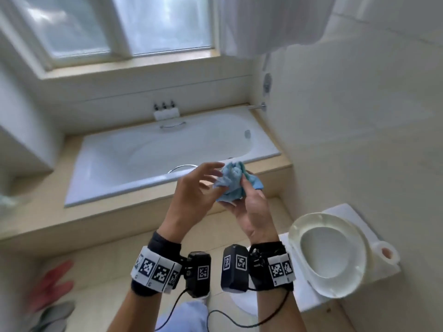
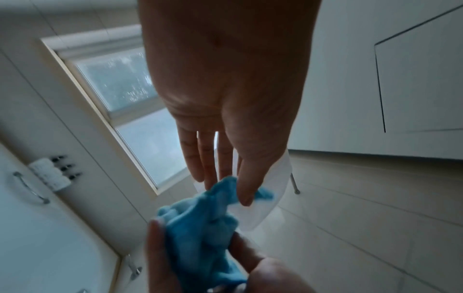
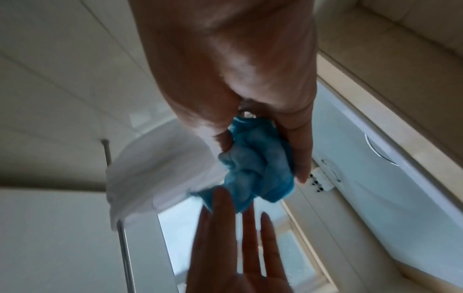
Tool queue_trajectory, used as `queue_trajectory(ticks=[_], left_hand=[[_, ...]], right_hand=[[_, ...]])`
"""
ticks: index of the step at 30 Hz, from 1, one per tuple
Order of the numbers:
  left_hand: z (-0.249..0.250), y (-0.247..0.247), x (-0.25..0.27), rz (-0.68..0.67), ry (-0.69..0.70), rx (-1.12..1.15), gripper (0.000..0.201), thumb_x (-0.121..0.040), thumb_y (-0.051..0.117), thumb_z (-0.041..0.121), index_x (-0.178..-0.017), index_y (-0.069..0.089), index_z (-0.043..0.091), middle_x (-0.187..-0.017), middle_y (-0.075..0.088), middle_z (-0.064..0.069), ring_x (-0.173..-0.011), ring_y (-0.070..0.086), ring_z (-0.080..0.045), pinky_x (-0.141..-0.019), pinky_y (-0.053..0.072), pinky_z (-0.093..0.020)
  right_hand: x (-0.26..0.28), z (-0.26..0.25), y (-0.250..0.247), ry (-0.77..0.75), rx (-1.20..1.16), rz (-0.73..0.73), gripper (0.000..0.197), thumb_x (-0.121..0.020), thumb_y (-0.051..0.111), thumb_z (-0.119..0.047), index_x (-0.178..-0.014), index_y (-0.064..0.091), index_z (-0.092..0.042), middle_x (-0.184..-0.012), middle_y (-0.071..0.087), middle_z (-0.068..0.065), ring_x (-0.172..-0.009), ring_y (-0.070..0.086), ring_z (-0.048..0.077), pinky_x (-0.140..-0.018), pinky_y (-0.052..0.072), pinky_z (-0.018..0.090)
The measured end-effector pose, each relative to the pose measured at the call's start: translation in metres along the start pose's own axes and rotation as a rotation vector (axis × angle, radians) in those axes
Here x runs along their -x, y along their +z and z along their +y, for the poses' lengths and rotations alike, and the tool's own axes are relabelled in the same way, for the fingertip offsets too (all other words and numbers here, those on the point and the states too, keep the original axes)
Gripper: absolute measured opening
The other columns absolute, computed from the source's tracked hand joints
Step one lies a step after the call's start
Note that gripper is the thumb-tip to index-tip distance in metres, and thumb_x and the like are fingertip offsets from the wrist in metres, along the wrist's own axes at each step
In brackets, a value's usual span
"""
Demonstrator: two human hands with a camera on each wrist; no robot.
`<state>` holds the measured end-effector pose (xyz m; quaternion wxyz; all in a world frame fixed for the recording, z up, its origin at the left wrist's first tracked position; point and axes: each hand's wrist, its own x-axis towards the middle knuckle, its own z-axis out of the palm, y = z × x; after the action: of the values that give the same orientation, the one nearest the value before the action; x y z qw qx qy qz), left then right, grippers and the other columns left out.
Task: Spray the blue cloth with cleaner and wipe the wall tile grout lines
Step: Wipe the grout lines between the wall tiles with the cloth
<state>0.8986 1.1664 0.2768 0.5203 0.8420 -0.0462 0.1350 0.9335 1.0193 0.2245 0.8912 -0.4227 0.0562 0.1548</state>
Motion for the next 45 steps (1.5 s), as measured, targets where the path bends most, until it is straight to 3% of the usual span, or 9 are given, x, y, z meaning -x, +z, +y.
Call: queue_trajectory(ticks=[7, 11, 14, 20, 23, 29, 34, 39, 45], left_hand=[[0.000, -0.095, 0.077, 0.157, -0.058, -0.056, 0.035, -0.096, 0.071, 0.005, -0.127, 0.069, 0.020, -0.118, 0.074, 0.011, -0.107, 0.071, -0.002, -0.092, 0.061, -0.032], [-0.008, -0.184, 0.125, 0.429, -0.038, -0.129, 0.034, -0.094, 0.072, 0.003, -0.125, 0.071, 0.017, -0.117, 0.074, 0.010, -0.107, 0.071, -0.003, -0.087, 0.061, -0.024], [-0.032, -0.259, 0.168, 0.550, -0.169, -0.220, 0.043, -0.091, 0.079, 0.018, -0.132, 0.067, 0.023, -0.125, 0.070, 0.011, -0.113, 0.066, -0.003, -0.093, 0.059, -0.029], [-0.071, -0.389, 0.278, 0.652, -0.468, -0.029, 0.065, -0.084, 0.083, 0.046, -0.142, 0.057, 0.036, -0.135, 0.061, 0.017, -0.120, 0.064, -0.007, -0.089, 0.062, -0.047], [-0.081, -0.442, 0.328, 0.696, -0.489, 0.009, 0.071, -0.075, 0.086, 0.057, -0.138, 0.060, 0.037, -0.129, 0.069, 0.011, -0.114, 0.069, -0.007, -0.083, 0.064, -0.038], [-0.092, -0.505, 0.392, 0.959, -0.475, 0.078, 0.051, -0.080, 0.089, 0.014, -0.124, 0.064, 0.017, -0.112, 0.076, 0.004, -0.088, 0.077, -0.009, -0.062, 0.060, -0.020], [-0.114, -0.545, 0.418, 1.167, -0.504, -0.126, 0.060, -0.065, 0.097, 0.038, -0.116, 0.068, 0.024, -0.105, 0.076, 0.011, -0.097, 0.073, -0.005, -0.074, 0.061, -0.023], [-0.132, -0.584, 0.419, 1.311, -0.538, -0.289, 0.055, -0.071, 0.096, 0.031, -0.117, 0.068, 0.024, -0.106, 0.074, 0.013, -0.093, 0.071, -0.002, -0.070, 0.061, -0.023], [-0.149, -0.650, 0.410, 1.203, -0.604, -0.464, 0.045, -0.084, 0.086, 0.020, -0.126, 0.070, 0.025, -0.111, 0.074, 0.018, -0.099, 0.069, -0.005, -0.078, 0.060, -0.031]], right_hand=[[0.036, 0.072, 0.087, 0.160, 0.031, -0.290, 0.052, -0.105, 0.054, -0.046, -0.142, 0.057, -0.010, -0.129, 0.069, 0.016, -0.118, 0.069, 0.032, -0.095, 0.057, 0.049], [0.048, 0.121, 0.149, 0.239, 0.074, -0.414, 0.048, -0.100, 0.066, -0.026, -0.144, 0.055, -0.008, -0.138, 0.065, 0.021, -0.120, 0.067, 0.036, -0.101, 0.056, 0.053], [0.060, 0.167, 0.208, 0.289, 0.074, -0.469, 0.045, -0.100, 0.066, -0.010, -0.143, 0.055, -0.003, -0.137, 0.065, 0.023, -0.116, 0.069, 0.034, -0.094, 0.060, 0.048], [0.114, 0.273, 0.346, 0.385, 0.086, -0.708, 0.045, -0.102, 0.060, -0.021, -0.142, 0.053, -0.003, -0.132, 0.067, 0.023, -0.114, 0.069, 0.033, -0.090, 0.062, 0.042], [0.150, 0.323, 0.401, 0.435, 0.134, -0.811, 0.042, -0.102, 0.061, -0.024, -0.141, 0.054, -0.011, -0.123, 0.071, 0.018, -0.103, 0.073, 0.027, -0.083, 0.063, 0.035], [0.193, 0.391, 0.478, 0.457, 0.296, -0.954, 0.036, -0.103, 0.064, -0.016, -0.138, 0.060, -0.016, -0.121, 0.072, 0.020, -0.097, 0.072, 0.031, -0.072, 0.062, 0.028], [0.197, 0.435, 0.520, 0.377, 0.520, -1.038, 0.026, -0.104, 0.064, -0.030, -0.128, 0.071, -0.021, -0.115, 0.077, 0.010, -0.102, 0.076, 0.028, -0.082, 0.062, 0.035], [0.186, 0.474, 0.570, 0.598, 0.529, -1.201, 0.045, -0.103, 0.055, -0.054, -0.131, 0.070, -0.022, -0.122, 0.075, 0.008, -0.111, 0.073, 0.031, -0.100, 0.057, 0.048], [0.162, 0.518, 0.649, 0.590, 0.436, -1.265, 0.036, -0.097, 0.074, -0.027, -0.131, 0.068, -0.017, -0.119, 0.076, 0.010, -0.114, 0.072, 0.030, -0.103, 0.055, 0.055]])
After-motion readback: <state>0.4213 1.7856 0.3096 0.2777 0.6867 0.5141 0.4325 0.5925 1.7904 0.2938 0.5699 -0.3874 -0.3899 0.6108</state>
